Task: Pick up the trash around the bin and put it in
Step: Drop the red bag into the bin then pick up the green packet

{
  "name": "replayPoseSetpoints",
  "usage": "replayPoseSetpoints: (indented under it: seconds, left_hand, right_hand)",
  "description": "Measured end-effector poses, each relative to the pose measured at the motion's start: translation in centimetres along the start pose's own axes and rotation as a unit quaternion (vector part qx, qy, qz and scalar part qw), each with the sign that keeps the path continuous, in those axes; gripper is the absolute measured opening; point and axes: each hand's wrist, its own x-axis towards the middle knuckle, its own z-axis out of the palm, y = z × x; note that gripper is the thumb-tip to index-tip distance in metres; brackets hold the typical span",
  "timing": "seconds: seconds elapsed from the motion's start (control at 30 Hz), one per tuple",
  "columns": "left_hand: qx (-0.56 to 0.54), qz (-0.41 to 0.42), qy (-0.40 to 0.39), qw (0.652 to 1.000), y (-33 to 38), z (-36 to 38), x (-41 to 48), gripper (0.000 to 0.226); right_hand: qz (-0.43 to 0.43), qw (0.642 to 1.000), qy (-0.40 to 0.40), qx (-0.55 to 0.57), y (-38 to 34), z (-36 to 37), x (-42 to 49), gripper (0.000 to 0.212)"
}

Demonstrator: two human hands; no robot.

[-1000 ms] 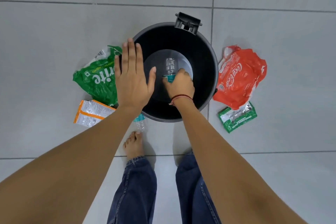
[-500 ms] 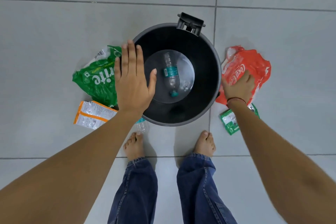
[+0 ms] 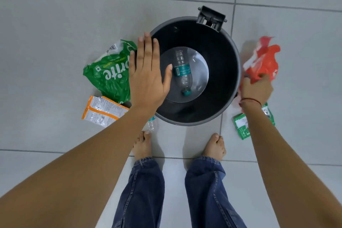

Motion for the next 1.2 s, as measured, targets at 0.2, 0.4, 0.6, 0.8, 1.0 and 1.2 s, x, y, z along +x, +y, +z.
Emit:
replayPoseSetpoints:
  seconds: [0.2,0.4,0.6,0.8,1.0,1.2]
  left_hand:
    - [-0.119,-0.015,-0.02,0.993,0.2,-1.6,0.3,0.055]
    - [-0.387,-0.124,0.033,0.913,-0.2,-3.5,1.5,0.049]
    - [-0.225,-0.021,-0.01,0.974,-0.2,-2.1,0.5,0.062]
    - [-0.061,0.0,-0.001,0.998,-0.2,-0.3,0.3,0.067]
    - [-0.052,0.002,0.008,0.999,-0.1,-0.1,0.2,0.064]
    - [-0.05,0.0,0.02,0.999,-0.1,0.0,0.3,0.065]
  right_hand:
    - [-0.235,0.966,0.057,0.089,-6.1,-9.4,-10.3,0.055]
    - [-0.324,0.915,-0.147,-0.191,-9.1,-4.5,-16.0,0.048]
    - [-0.302,0.862,-0.327,-0.241,-8.4,5.5,-14.9,0.059]
    - [-0.24,0.824,-0.454,-0.24,-7.7,6.2,-13.2,0.08]
    - [-0.376,0.921,-0.049,0.087,-5.6,-2.7,-9.4,0.025]
    - [-0.012,1.0,-0.014,0.007,5.9,-1.6,-2.7,0.052]
